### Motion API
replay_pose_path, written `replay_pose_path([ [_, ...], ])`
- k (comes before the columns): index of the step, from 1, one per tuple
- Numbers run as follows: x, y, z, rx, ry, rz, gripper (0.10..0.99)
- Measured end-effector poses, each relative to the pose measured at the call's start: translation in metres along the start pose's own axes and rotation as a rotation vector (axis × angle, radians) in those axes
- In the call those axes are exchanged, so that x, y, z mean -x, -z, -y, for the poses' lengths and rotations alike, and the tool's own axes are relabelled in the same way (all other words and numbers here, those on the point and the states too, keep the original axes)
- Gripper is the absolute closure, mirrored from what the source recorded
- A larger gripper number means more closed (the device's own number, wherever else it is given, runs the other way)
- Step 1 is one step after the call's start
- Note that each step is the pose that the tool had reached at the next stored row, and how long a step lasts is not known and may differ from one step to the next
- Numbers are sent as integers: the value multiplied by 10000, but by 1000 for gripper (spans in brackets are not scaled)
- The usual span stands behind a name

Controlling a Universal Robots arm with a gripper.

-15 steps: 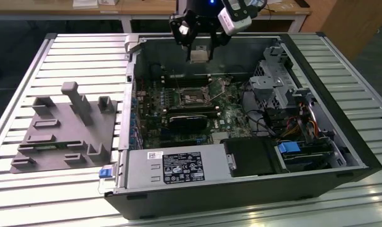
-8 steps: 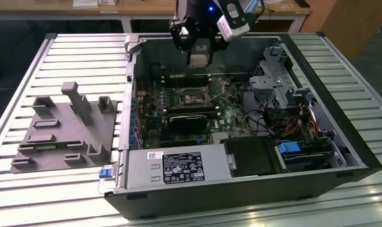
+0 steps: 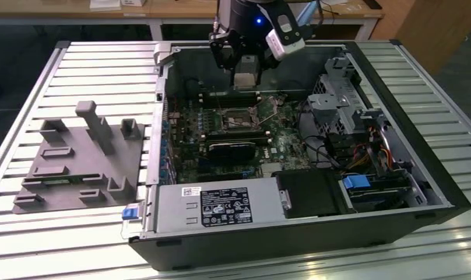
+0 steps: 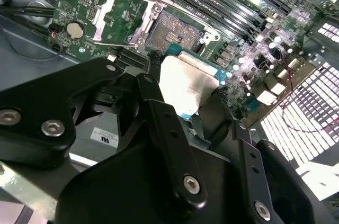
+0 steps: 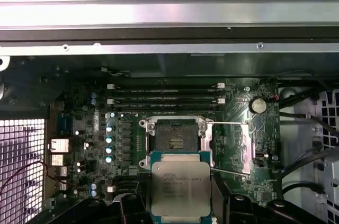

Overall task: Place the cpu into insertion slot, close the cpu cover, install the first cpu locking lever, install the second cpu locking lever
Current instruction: 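Place the cpu into insertion slot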

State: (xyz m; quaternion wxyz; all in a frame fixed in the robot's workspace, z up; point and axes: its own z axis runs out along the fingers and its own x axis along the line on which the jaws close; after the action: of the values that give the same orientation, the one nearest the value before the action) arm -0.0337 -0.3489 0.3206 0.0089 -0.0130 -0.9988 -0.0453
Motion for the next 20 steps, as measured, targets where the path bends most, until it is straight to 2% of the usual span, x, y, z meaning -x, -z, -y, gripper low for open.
replay_pose_path([
  [9,3,-162,15,1,-53,5,553],
  [13,4,-212,19,2,-126,11,553],
  [20,5,-282,26,15,-676,60,553],
])
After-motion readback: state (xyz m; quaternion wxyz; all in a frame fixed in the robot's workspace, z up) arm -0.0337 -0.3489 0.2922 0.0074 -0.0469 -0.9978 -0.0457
